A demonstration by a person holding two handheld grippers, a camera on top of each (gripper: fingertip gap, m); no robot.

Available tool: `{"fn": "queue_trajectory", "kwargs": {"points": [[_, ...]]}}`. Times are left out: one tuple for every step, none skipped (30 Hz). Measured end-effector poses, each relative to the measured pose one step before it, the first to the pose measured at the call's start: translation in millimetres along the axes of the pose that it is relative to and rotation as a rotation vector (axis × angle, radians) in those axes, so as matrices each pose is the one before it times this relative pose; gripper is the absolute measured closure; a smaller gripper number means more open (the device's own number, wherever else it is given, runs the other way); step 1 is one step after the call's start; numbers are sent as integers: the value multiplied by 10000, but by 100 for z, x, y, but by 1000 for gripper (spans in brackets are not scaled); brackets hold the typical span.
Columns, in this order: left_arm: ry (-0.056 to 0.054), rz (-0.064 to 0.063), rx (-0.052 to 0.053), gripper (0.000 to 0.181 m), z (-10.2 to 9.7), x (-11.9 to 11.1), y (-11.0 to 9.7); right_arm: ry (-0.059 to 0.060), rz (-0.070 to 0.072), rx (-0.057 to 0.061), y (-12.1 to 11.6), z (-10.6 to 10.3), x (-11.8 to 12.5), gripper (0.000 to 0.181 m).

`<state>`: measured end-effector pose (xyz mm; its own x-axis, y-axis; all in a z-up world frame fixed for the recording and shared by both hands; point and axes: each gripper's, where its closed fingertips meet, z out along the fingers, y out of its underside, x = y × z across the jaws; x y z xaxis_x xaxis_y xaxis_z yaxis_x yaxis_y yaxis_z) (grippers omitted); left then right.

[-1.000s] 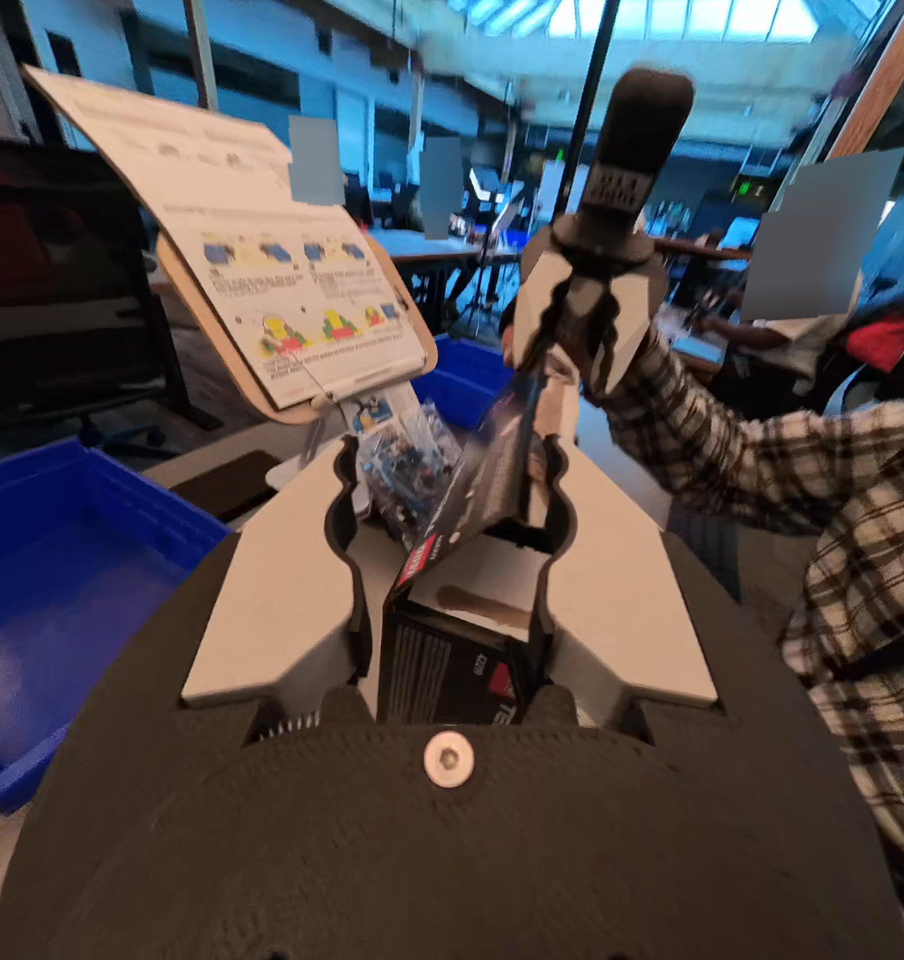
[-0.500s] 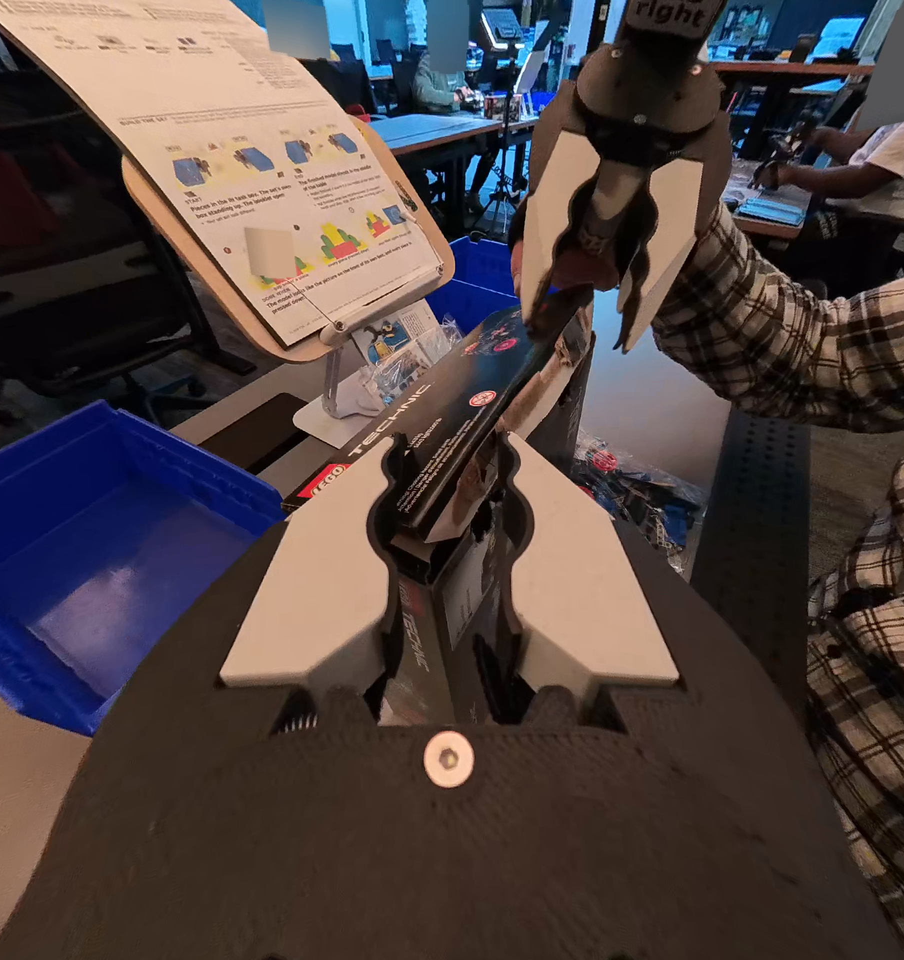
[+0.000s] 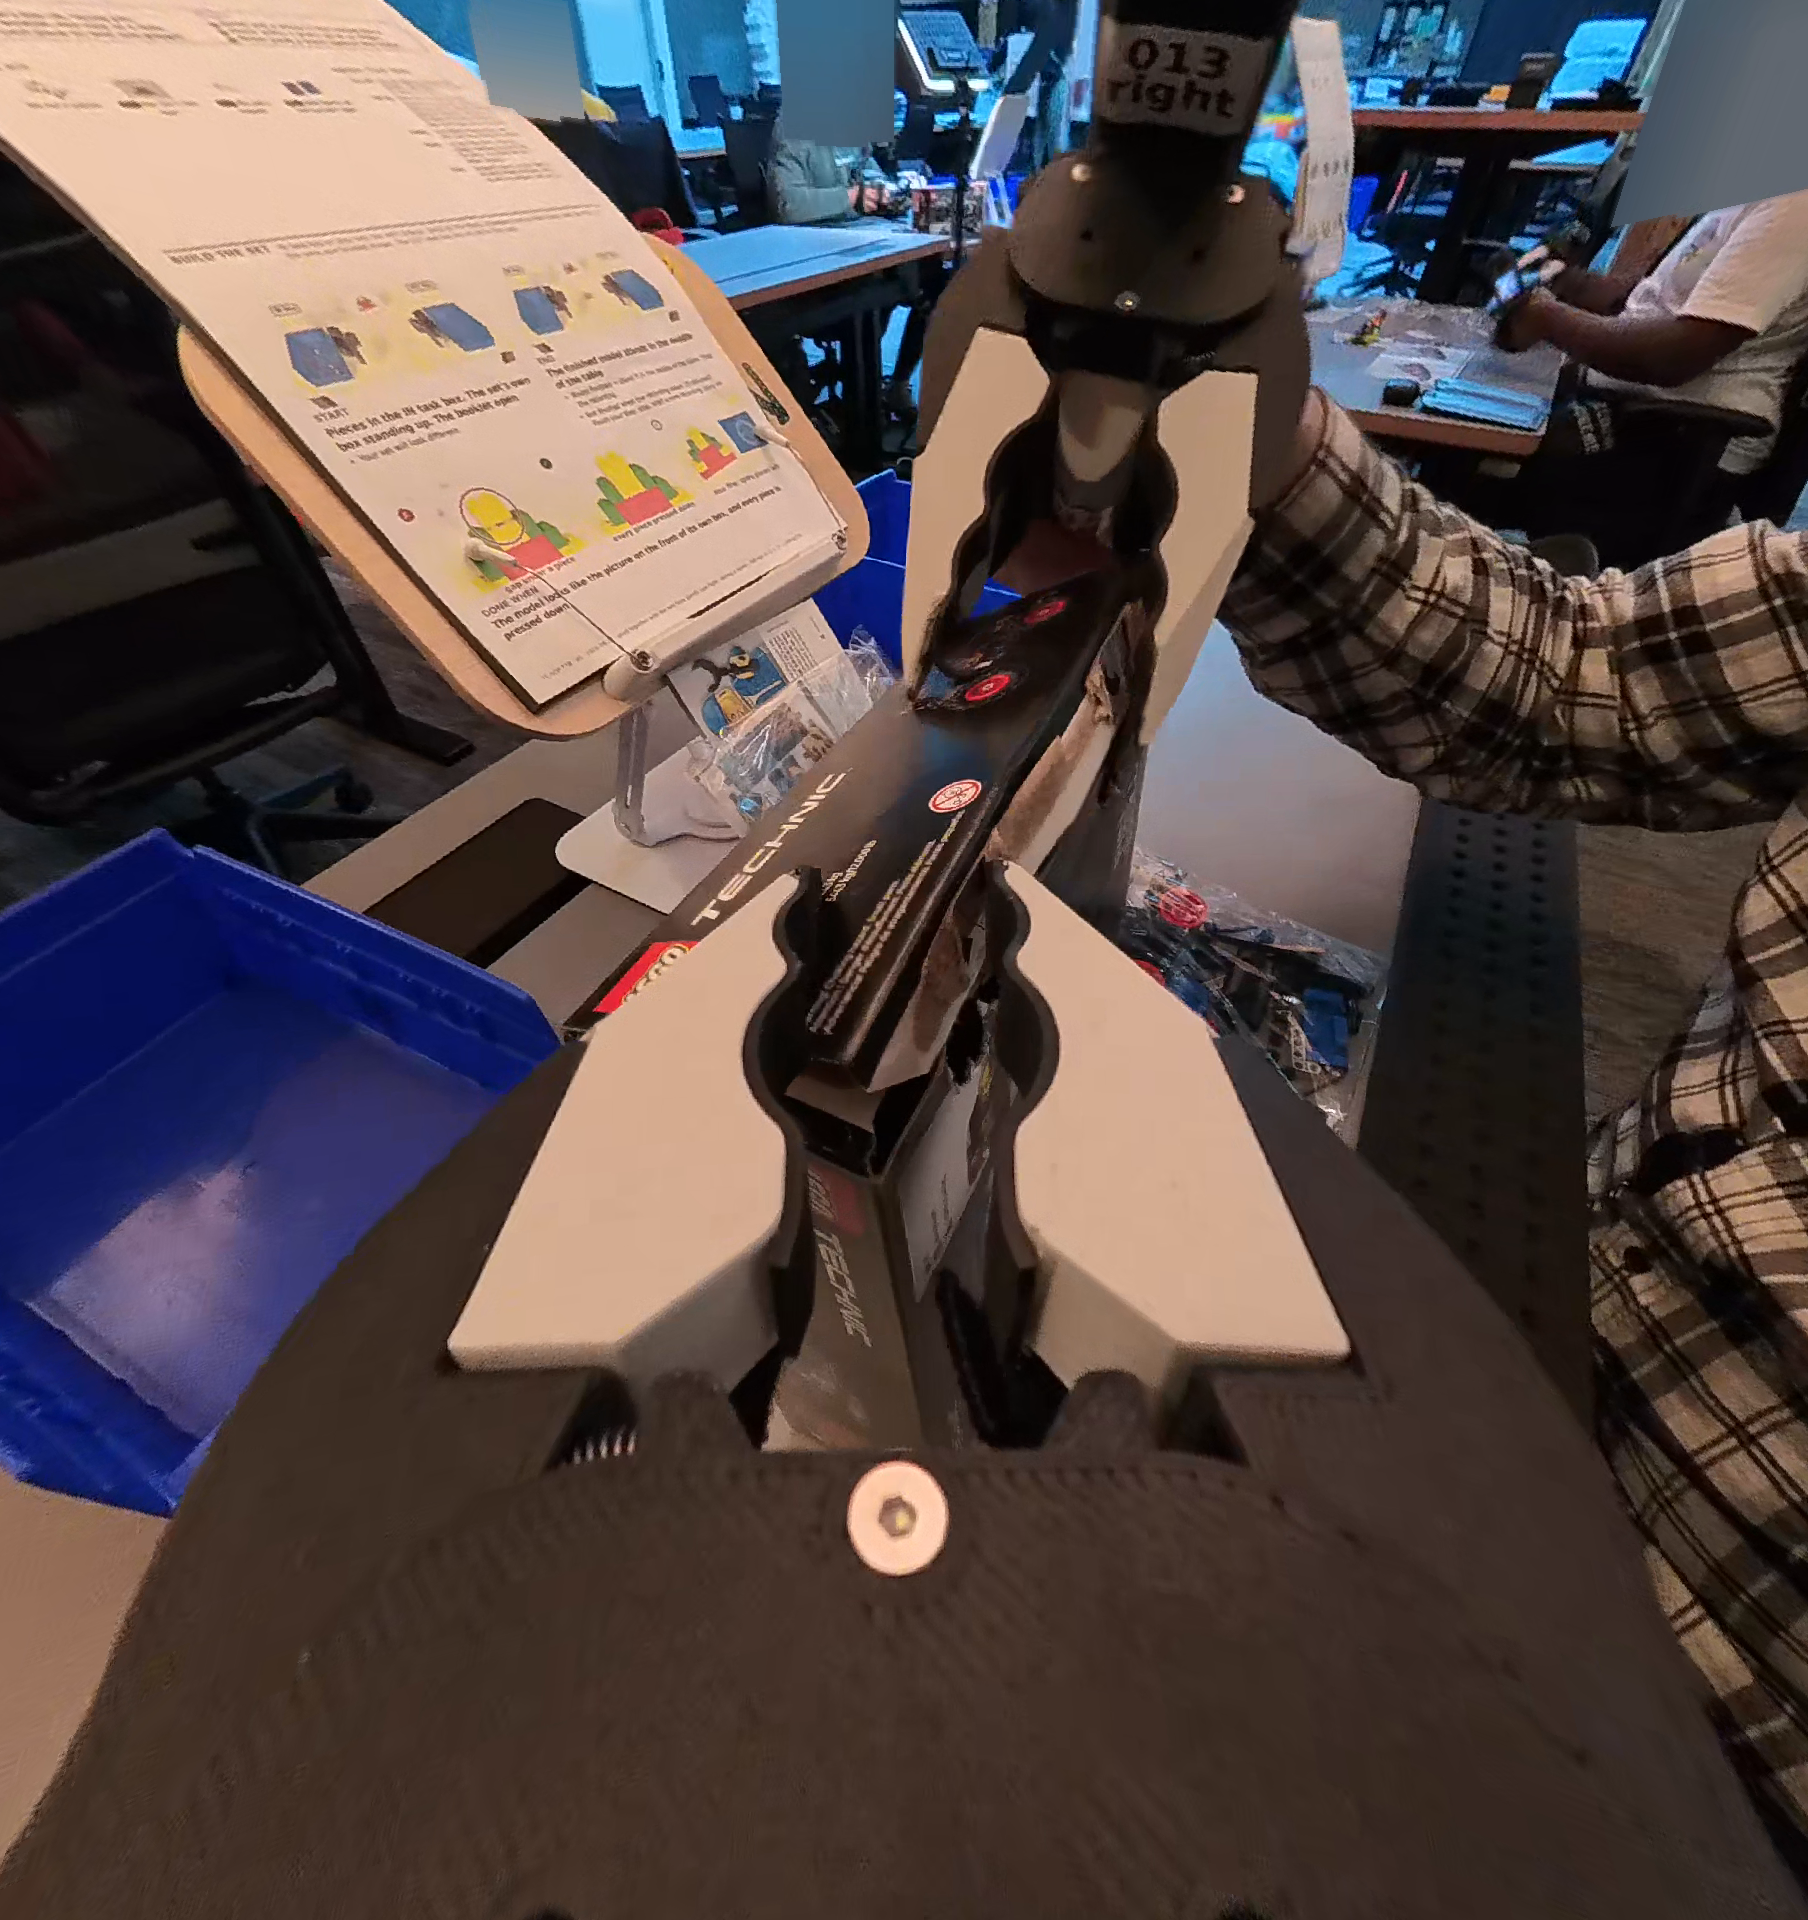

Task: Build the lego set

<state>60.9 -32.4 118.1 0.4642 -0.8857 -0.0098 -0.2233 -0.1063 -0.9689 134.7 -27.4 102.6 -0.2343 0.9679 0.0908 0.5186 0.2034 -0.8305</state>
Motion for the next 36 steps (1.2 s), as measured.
{"fn": "queue_trajectory", "kwargs": {"points": [[-16,113,0,152,-27,121,4,-84,-48,52,-37,-37,-92,127],[-38,-19,-15,152,-22,-12,34,-8,-82,6,-1,9,-79,128],[30,-203,-51,149,27,-14,120,19,-87,-6,-38,22,-53,130],[59,1,-20,148,-39,-30,96,20,-73,-22,-24,41,-55,130],[35,106,6,147,-61,-157,50,52,-73,-32,-12,50,-28,130],[49,-143,-47,148,73,-268,-64,96,-27,-47,19,15,58,131],[6,-69,-66,148,181,-252,-106,117,10,-49,36,-37,175,132],[-86,139,-53,149,192,-205,-84,110,-49,-18,53,-71,195,134],[96,56,-56,150,24,119,-23,35,-44,-13,65,-69,51,133],[107,-65,-55,150,-105,79,44,-53,11,37,-9,-5,-97,133],[-70,90,-1,150,-46,-72,88,3,-34,9,-28,80,-53,132],[-117,312,109,150,-30,22,47,17,-36,-38,-10,64,-27,132],[-47,258,175,152,-106,86,40,2,-28,-20,-18,30,-64,132],[10,139,205,152,-98,94,1,11,-32,17,-60,43,-105,132],[27,286,168,152,-80,191,-2,22,-65,3,-17,17,-127,132],[22,292,41,153,-129,95,-22,3,-39,15,-51,4,-138,133],[-14,190,-94,155,-35,-53,-26,35,1,-24,-39,26,-42,133],[44,188,-170,156,38,-72,-30,48,22,-44,14,10,17,133],[-20,271,-216,157,43,-275,-15,61,19,-23,19,7,89,133],[86,211,-234,158,61,-153,1,71,15,-22,33,5,110,133],[69,113,-210,159,106,-94,-7,60,3,-35,39,13,99,133],[-6,48,-61,159,133,-97,-3,54,-46,-33,19,-2,55,133],[35,-121,125,160,34,-84,68,50,-56,11,-6,0,22,134],[17,-140,236,159,-4,-52,61,23,-5,43,-25,9,14,134],[-58,-92,200,159,-32,-44,31,-4,3,21,-24,28,2,134],[-106,-3,138,159,-25,-23,14,-18,-3,3,-20,20,14,134],[-115,104,109,158,-16,-32,-15,-12,-8,-2,-4,14,3,134],[-138,9,37,157,21,-138,20,25,4,-23,8,-4,19,134],[-248,62,-13,157,82,-252,-15,49,29,-26,34,-4,82,134],[-283,133,-38,157,150,-265,-4,67,54,-16,59,-27,159,134],[-90,-38,112,157,89,-60,31,35,38,5,52,-45,128,134],[13,-106,212,157,-63,13,103,-4,33,15,11,4,34,134],[37,-146,169,157,-99,29,94,-19,5,-26,-47,56,-66,133],[-25,-149,-53,156,-37,-35,76,15,-27,-94,-27,88,-74,133],[-198,46,-188,156,6,-98,-16,17,-13,-52,-18,45,0,133],[-259,15,-212,155,55,-121,-83,5,31,11,22,-28,87,133]]}}
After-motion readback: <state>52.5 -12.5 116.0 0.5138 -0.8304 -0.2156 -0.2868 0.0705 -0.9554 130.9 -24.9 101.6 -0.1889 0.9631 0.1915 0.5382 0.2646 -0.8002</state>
